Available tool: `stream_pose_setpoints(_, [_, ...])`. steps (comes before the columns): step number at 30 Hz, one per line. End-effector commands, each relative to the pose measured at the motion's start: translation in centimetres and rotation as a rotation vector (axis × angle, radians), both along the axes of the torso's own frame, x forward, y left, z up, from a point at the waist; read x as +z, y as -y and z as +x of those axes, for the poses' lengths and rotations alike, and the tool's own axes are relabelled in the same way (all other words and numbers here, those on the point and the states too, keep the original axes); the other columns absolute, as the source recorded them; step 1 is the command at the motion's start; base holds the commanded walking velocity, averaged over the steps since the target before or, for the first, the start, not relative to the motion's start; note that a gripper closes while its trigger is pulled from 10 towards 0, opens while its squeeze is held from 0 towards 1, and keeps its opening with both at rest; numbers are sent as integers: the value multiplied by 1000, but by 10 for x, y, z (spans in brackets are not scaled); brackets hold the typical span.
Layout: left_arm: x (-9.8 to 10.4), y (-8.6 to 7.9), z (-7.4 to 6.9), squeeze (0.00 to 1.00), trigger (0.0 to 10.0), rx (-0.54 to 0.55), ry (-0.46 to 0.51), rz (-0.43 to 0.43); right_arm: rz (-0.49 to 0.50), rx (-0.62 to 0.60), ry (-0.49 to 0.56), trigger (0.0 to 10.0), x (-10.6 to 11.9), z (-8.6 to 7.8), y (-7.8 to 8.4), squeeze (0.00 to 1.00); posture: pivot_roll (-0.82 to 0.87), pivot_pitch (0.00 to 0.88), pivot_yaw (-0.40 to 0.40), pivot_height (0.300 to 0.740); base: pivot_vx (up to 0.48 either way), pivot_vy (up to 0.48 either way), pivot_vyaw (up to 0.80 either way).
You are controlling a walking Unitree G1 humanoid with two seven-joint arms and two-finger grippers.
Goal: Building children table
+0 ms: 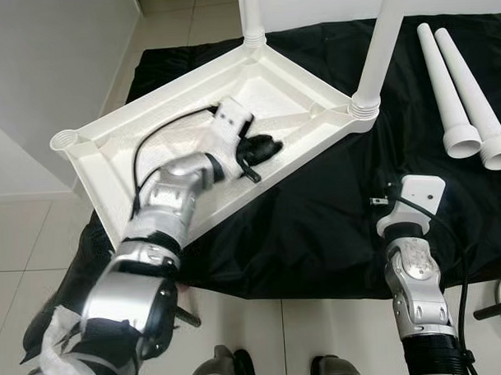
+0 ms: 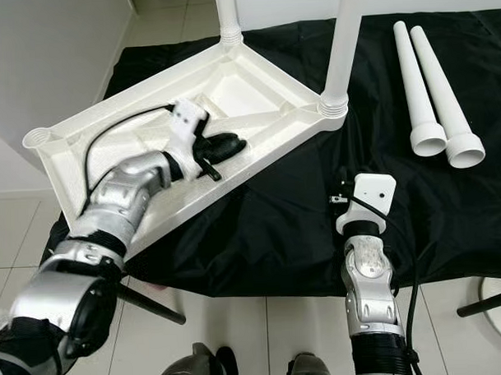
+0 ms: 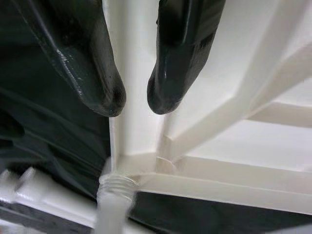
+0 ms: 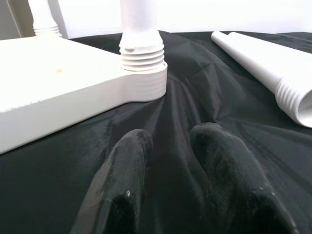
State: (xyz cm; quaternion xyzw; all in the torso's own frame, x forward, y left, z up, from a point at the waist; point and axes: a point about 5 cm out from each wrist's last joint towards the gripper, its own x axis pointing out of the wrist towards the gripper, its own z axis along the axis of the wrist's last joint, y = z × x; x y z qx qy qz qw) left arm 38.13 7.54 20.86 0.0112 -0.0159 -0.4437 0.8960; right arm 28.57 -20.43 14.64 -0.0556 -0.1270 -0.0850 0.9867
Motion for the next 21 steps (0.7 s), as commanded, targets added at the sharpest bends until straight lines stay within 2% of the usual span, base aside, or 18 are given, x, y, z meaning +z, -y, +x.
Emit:
stream_pose_setpoints(1, [2, -21, 5, 0, 10000, 55, 10, 51, 13, 16, -5, 10000, -4, 1, -3, 0, -50, 82, 145, 740, 0, 0, 0])
stream_pose_setpoints(2, [0, -30, 8, 0, 10000, 99, 11, 82, 13, 16, -2, 10000, -3, 2, -3, 0, -50, 82, 145, 740, 0, 0, 0])
stream_pose_setpoints(4, [0, -30, 8, 0, 10000, 99, 11, 82, 13, 16, -2, 10000, -3, 2, -3, 0, -50, 82, 145, 740, 0, 0, 0])
stream_pose_setpoints(6, [-7, -50, 10, 0, 10000, 191, 9, 161, 14, 9, 8, 10000, -1, 4, -2, 0, -52, 71, 154, 740, 0, 0, 0])
stream_pose_setpoints(8, [-7, -50, 10, 0, 10000, 191, 9, 161, 14, 9, 8, 10000, -1, 4, -2, 0, -52, 71, 154, 740, 0, 0, 0])
stream_pose_setpoints(10, [-17, -69, 10, 0, 10000, 278, 5, 261, 14, 5, 16, 10000, 0, 4, -2, 0, -53, 64, 159, 740, 0, 0, 0])
stream_pose_setpoints(11, [-17, -69, 10, 0, 10000, 278, 5, 261, 14, 5, 16, 10000, 0, 4, -2, 0, -53, 64, 159, 740, 0, 0, 0])
stream_pose_setpoints(12, [-22, -79, 6, 0, 10000, 286, 1, 309, 14, 3, 21, 10000, 1, 5, -1, 0, -53, 59, 162, 740, 0, 0, 0])
stream_pose_setpoints(14, [-24, -84, 3, 0, 10000, 285, -3, 335, 14, 1, 24, 10000, 1, 5, -1, 0, -53, 59, 162, 740, 0, 0, 0])
stream_pose_setpoints(17, [-40, -98, -6, 0, 10000, 269, 23, 517, 16, -6, 29, 10000, 1, 5, 1, 0, -44, 59, 158, 740, 0, 0, 0])
stream_pose_setpoints(19, [-46, -101, -9, 0, 10000, 251, 29, 579, 16, -3, 32, 10000, 1, 6, 0, 0, -40, 61, 155, 740, 0, 0, 0])
stream_pose_setpoints(21, [-48, -102, -10, 0, 10000, 240, 33, 603, 16, 0, 33, 10000, 2, 7, 0, 0, -40, 61, 155, 740, 0, 0, 0])
